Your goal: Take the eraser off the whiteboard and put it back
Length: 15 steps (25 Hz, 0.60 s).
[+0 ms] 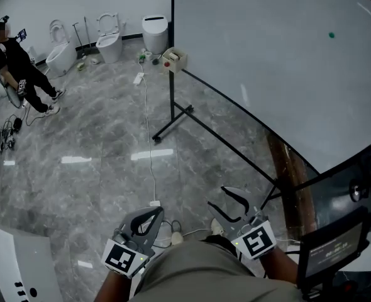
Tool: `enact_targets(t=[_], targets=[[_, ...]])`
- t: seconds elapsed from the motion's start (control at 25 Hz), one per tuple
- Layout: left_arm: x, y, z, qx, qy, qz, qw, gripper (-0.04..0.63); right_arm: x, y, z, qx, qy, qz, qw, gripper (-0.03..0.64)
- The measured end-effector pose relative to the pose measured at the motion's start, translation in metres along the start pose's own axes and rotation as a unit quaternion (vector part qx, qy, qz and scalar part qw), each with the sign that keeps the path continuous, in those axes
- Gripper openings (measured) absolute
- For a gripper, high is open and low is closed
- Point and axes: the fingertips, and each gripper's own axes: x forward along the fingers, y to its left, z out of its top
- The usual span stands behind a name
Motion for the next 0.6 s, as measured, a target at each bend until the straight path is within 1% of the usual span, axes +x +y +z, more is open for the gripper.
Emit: enact_targets(t=[0.24, 0.6], targets=[[-0.009, -0.007, -0.008, 0.0, -0.002, -0.013, 0.9999, 0.008, -0.008, 0.015, -0.001, -0.01, 0.005, -0.012, 1.0, 0.196], [-0.017, -0.009, -0.007, 0.007, -0.005, -0.027, 0.9996, 0.008, -0.014, 0.025, 0.002, -0.008, 0.008, -0.03, 1.0, 0.196]])
